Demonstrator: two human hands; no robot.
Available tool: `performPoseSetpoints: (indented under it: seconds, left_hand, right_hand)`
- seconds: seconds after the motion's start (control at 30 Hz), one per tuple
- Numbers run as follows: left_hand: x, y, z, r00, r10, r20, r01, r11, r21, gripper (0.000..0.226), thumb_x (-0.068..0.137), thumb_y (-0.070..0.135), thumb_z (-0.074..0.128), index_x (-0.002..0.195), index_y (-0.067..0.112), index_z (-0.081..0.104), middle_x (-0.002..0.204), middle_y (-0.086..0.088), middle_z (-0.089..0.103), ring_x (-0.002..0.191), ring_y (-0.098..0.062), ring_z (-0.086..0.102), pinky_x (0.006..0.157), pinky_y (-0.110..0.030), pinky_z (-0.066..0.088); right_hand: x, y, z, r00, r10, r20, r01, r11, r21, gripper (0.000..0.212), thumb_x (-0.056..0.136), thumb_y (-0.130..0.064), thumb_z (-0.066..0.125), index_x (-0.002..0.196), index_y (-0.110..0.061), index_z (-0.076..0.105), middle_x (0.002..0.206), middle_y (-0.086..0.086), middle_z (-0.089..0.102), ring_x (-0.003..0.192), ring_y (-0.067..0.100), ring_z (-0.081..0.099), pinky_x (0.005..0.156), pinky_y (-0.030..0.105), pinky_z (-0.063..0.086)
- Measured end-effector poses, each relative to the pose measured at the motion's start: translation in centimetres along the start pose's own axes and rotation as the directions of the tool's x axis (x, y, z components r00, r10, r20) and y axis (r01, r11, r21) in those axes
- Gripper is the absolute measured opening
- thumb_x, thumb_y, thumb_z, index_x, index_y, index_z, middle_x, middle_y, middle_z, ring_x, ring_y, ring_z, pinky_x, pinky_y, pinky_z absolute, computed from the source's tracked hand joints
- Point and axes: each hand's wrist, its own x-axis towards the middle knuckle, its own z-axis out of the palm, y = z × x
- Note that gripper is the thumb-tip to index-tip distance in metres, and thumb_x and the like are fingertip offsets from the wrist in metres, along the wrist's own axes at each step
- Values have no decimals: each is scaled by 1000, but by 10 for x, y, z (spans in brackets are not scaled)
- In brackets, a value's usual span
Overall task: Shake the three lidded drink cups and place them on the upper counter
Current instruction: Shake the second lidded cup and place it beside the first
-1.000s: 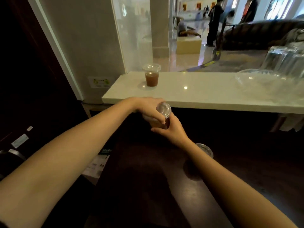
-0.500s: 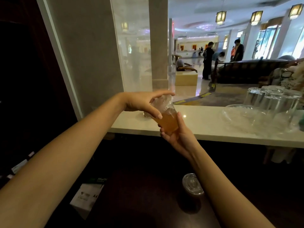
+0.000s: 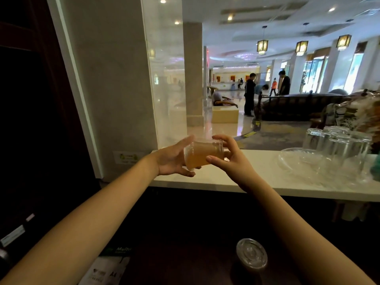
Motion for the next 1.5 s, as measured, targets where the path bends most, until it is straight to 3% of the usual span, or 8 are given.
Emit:
performPoseSetpoints:
  seconds: [0.17, 0.27, 0.47, 0.73, 0.9, 1.17, 1.37, 1.5]
  left_hand:
    - [5, -6, -3, 984, 132, -122, -126, 991, 53, 84, 63, 33, 68, 136, 29, 26, 129, -10, 41, 109, -28, 45, 65, -28, 49]
    - [2, -10, -2, 955, 249, -164, -226, 963, 144, 71, 69, 27, 63, 127, 32, 24, 122, -7, 38, 105, -27, 46, 66, -26, 49]
    - [4, -25, -11, 855, 504, -124, -352, 739, 575, 80, 76, 10, 72, 124, 44, 18, 143, -3, 23, 122, -23, 41, 73, -14, 54]
    - [4, -12, -38, 978, 208, -33, -203, 972, 118, 113, 45, 72, 73, 139, 39, 18, 131, 6, 42, 110, -16, 52, 81, -31, 54]
    - [11, 3, -55, 993, -30, 111, -3, 958, 288, 116, 37, 67, 80, 137, 30, 35, 137, -9, 45, 116, -27, 51, 91, -40, 52]
    - [5, 27, -55, 991, -115, 70, 47, 784, 619, 50, 73, 30, 65, 120, 27, 49, 120, 0, 48, 103, -18, 54, 78, -23, 57]
    - [1, 21, -48, 990, 140, -21, -59, 541, 839, 56, 74, 35, 74, 123, 26, 48, 119, 3, 49, 109, -18, 50, 83, -21, 50]
    - [-2, 6, -37, 914, 405, 4, -126, 275, 953, 66, 69, 34, 77, 127, 21, 48, 122, -3, 48, 109, -17, 48, 90, -28, 45]
  right_hand:
    - [12, 6, 7, 994, 84, 65, -94, 981, 167, 56, 81, -19, 69, 128, -32, 43, 130, 3, 46, 110, 22, 56, 89, 33, 54]
    - [20, 3, 10, 955, 279, 98, -295, 885, 361, 44, 91, -42, 52, 130, -21, 46, 131, 11, 52, 110, 25, 60, 86, 37, 55]
    - [29, 1, 23, 895, 424, 141, -447, 850, 279, 52, 87, -50, 55, 123, -13, 53, 118, 13, 62, 90, 24, 67, 74, 34, 59]
    - [23, 17, 33, 959, 272, 81, -283, 895, 343, 39, 82, -10, 67, 117, -14, 50, 114, 11, 55, 99, 24, 61, 81, 37, 59]
    - [27, 17, 35, 978, 183, 105, -201, 956, 212, 46, 76, -4, 73, 111, -25, 50, 122, 8, 51, 105, 27, 59, 79, 30, 58]
    - [32, 22, 37, 983, 125, 133, -144, 979, 145, 55, 72, -1, 75, 108, -34, 51, 128, 7, 50, 114, 32, 55, 92, 42, 54]
    - [34, 21, 35, 922, 291, 254, -376, 829, 415, 52, 87, -13, 61, 133, -22, 40, 127, 11, 48, 116, 30, 55, 96, 40, 51]
    - [37, 23, 47, 923, 370, 105, -384, 883, 271, 53, 86, -40, 61, 129, -14, 42, 125, 12, 53, 109, 28, 62, 88, 42, 56]
